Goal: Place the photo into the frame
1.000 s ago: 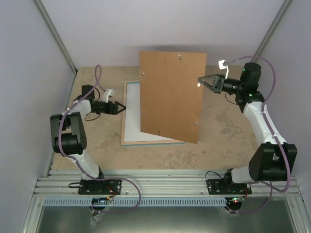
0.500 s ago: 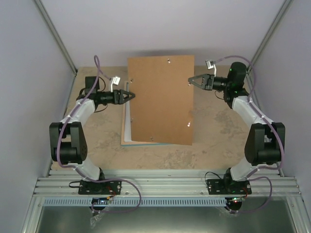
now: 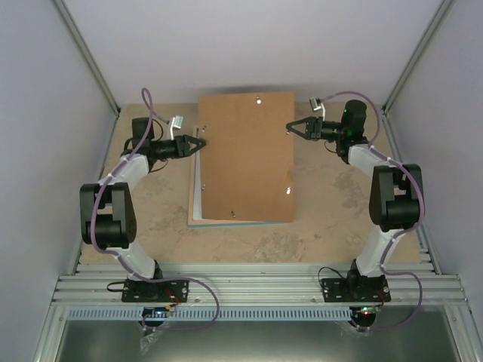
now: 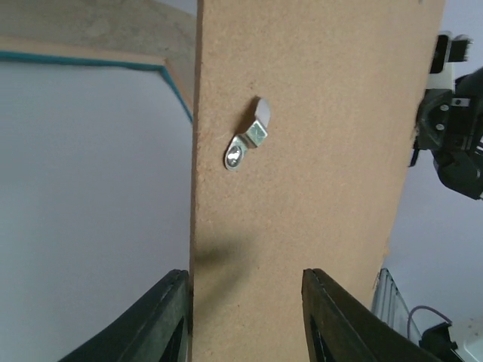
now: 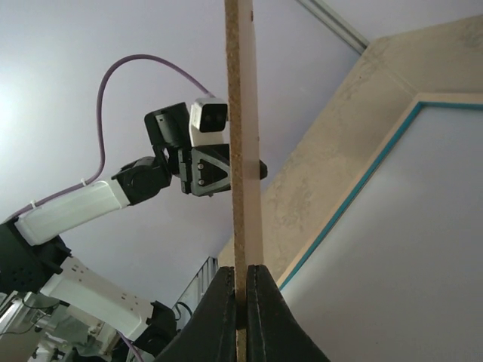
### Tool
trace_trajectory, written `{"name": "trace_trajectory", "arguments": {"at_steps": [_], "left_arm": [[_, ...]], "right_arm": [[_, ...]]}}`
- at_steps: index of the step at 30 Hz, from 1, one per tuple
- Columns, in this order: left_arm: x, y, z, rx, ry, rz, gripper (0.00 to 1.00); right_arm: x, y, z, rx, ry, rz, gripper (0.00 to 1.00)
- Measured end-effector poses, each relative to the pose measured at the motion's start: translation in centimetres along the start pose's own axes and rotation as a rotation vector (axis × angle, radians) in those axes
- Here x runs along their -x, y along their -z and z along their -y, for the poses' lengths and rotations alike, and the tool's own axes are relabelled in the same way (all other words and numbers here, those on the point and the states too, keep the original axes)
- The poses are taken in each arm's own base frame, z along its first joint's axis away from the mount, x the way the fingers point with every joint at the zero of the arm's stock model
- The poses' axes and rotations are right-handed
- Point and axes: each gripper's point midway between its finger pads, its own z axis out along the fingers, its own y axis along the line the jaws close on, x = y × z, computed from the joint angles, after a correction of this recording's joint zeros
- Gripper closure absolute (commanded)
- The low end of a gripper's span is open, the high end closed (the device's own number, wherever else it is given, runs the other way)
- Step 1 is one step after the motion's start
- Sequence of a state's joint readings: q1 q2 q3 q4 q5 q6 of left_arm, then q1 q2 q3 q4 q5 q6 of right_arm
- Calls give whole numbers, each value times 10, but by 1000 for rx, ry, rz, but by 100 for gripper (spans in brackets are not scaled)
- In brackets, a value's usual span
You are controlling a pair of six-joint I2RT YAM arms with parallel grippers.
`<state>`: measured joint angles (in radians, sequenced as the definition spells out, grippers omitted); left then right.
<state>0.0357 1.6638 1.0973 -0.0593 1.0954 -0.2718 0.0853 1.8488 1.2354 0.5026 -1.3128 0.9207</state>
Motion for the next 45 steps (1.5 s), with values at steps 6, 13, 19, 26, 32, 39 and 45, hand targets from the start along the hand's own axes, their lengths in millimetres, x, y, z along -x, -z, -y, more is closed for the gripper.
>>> {"name": "trace_trajectory", "arguments": {"at_steps": [6, 13, 19, 26, 32, 39, 45], "left_arm": [[-11, -8, -41, 81, 86, -11, 45], [5, 12, -80, 218, 108, 52, 38], [-3, 20, -123, 411, 113, 45, 46], [-38, 17, -169, 510, 193, -42, 50], [-55, 17, -177, 526, 220, -81, 51], [-57, 17, -178, 532, 213, -91, 51], [-63, 16, -183, 533, 221, -104, 51]], "right_arm": [[-8, -12, 32, 3, -52, -8, 99], [-19, -16, 71, -18, -162, -6, 99], [-26, -19, 95, -25, -259, -1, 100], [-29, -24, 107, -7, -338, 12, 100], [-32, -31, 111, -2, -354, 10, 100], [-43, -39, 138, -46, -400, 3, 99], [-51, -50, 166, -123, -437, -38, 99]]}}
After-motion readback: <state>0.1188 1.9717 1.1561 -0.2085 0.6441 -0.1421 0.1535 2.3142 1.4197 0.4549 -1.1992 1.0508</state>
